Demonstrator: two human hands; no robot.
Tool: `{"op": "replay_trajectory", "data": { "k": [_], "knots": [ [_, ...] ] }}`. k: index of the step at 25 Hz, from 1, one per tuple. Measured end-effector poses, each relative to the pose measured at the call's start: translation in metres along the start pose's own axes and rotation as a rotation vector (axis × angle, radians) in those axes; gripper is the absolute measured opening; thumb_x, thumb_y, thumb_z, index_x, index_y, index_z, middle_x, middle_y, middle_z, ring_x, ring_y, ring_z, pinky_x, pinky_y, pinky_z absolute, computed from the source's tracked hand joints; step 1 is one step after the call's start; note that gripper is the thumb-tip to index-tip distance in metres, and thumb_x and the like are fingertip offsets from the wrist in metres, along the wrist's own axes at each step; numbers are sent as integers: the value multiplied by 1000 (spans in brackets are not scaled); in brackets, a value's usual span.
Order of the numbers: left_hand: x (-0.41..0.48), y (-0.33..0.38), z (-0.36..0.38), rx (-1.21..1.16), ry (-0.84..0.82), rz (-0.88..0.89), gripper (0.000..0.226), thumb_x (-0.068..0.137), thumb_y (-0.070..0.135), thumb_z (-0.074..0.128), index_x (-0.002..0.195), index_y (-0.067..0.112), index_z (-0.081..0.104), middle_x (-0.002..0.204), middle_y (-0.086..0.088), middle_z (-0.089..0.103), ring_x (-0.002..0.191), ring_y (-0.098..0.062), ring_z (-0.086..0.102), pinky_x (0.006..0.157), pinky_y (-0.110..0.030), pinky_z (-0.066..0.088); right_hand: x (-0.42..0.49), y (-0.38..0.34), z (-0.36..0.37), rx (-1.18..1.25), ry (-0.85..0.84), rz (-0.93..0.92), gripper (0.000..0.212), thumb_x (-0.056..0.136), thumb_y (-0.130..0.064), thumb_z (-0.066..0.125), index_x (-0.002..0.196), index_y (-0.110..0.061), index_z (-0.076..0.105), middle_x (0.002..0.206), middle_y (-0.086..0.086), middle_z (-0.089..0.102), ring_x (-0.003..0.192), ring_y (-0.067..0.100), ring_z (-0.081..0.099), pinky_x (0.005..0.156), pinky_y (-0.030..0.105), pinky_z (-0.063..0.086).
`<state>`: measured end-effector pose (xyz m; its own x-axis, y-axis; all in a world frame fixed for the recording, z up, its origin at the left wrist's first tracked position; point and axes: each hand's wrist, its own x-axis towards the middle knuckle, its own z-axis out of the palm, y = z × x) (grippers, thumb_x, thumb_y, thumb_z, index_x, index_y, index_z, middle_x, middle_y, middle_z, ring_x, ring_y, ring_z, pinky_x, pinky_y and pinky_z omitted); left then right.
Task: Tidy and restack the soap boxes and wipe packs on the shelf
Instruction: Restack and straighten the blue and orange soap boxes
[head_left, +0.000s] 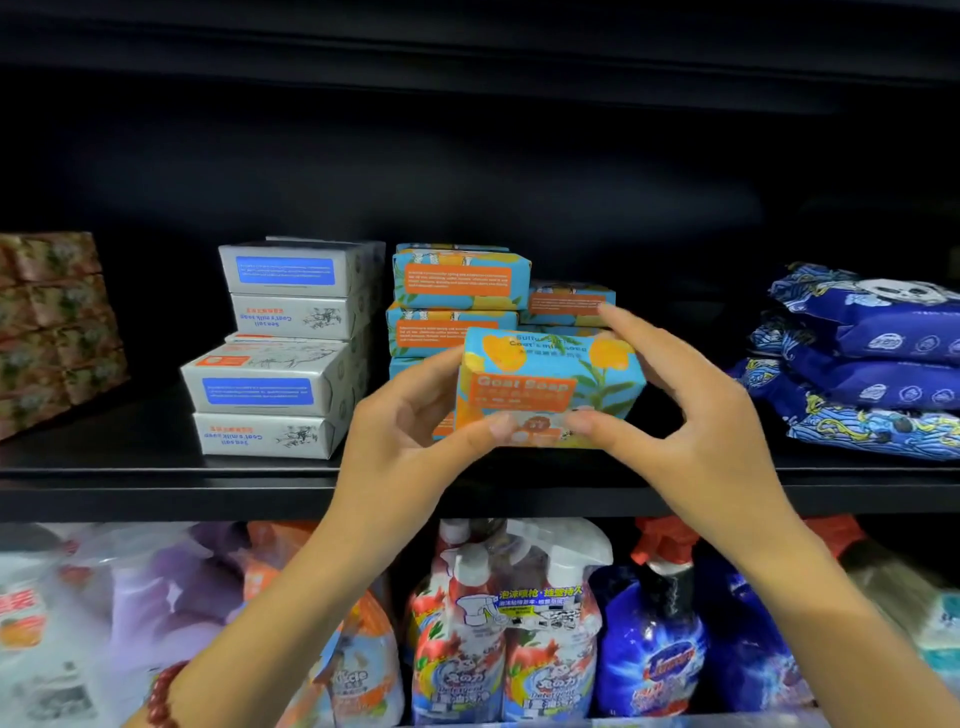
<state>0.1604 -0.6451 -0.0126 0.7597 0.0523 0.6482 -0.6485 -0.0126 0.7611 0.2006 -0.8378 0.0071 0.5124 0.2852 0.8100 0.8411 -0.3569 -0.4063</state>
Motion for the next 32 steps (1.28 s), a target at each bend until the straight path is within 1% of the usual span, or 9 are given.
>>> {"op": "replay_trajectory", "data": {
  "k": [5, 9, 13, 16, 20, 23, 26, 29, 32],
  "knots": [
    [-1, -1, 0, -76, -8, -66, 68, 58, 11, 84, 120, 18, 57, 110, 9, 70, 105, -9, 64, 80, -21, 52, -4, -5, 3, -127, 131, -212, 33, 73, -16, 75, 101, -4, 63, 102, 0, 63, 99, 8, 58, 87, 14, 42],
    [-1, 2, -1, -57, -61, -40, 55, 55, 28, 78, 107, 21, 63, 105, 6, 72, 100, -11, 67, 79, -22, 53, -9, -3, 9, -191, 195, -423, 26, 73, 7, 63, 98, -1, 59, 107, 9, 58, 107, 23, 55, 94, 28, 44],
    [1, 2, -5, 39, -74, 17, 62, 53, 22, 83, 110, 14, 59, 109, 0, 69, 105, -15, 65, 85, -27, 53, -12, 2, 10, -165, 6, -102, 65, 67, -17, 81, 124, -14, 48, 130, -3, 48, 121, 10, 47, 96, 17, 40],
    [0, -2, -9, 205, -117, 122, 65, 56, 26, 83, 114, 20, 53, 116, 3, 62, 115, -19, 58, 93, -38, 50, -13, 2, 7, 199, -230, 240, 99, 54, -42, 82, 139, -37, 31, 124, -24, 55, 114, -6, 52, 89, 8, 42],
    [-2, -6, -7, 414, -156, 270, 56, 68, 30, 79, 116, 26, 52, 125, 9, 54, 123, -19, 50, 97, -42, 46, -7, 5, 2, 465, -166, 353, 75, 57, -30, 76, 128, -21, 51, 115, -9, 62, 102, 2, 62, 78, 14, 50],
    [-3, -9, -10, 545, -168, 336, 64, 67, 27, 82, 122, 26, 49, 133, 3, 46, 130, -15, 43, 99, -41, 44, -7, -1, 1, 393, -133, 263, 50, 60, -25, 75, 109, -18, 64, 106, -7, 62, 98, 6, 63, 75, 14, 51],
    [-5, -9, -15, 545, -213, 219, 86, 58, 43, 84, 133, 37, 41, 137, 9, 41, 132, -13, 40, 101, -34, 44, -15, -6, 8, 188, -18, 104, 42, 67, -17, 80, 104, -19, 62, 105, -10, 57, 104, 6, 57, 78, 12, 48],
    [-8, -6, -14, 308, -143, 11, 69, 62, 50, 74, 125, 37, 50, 123, 11, 59, 115, -8, 58, 90, -23, 48, -21, -5, 21, 35, 75, -110, 38, 70, -10, 74, 104, -16, 57, 107, -7, 52, 107, 8, 53, 83, 16, 47],
    [-9, -7, -16, 225, -83, -42, 58, 56, 40, 80, 110, 29, 62, 110, 6, 68, 100, -11, 66, 82, -25, 52, -24, -2, 31, -33, 92, -236, 38, 71, 1, 69, 101, -13, 50, 107, 2, 50, 109, 9, 49, 89, 15, 43]
  ]
}}
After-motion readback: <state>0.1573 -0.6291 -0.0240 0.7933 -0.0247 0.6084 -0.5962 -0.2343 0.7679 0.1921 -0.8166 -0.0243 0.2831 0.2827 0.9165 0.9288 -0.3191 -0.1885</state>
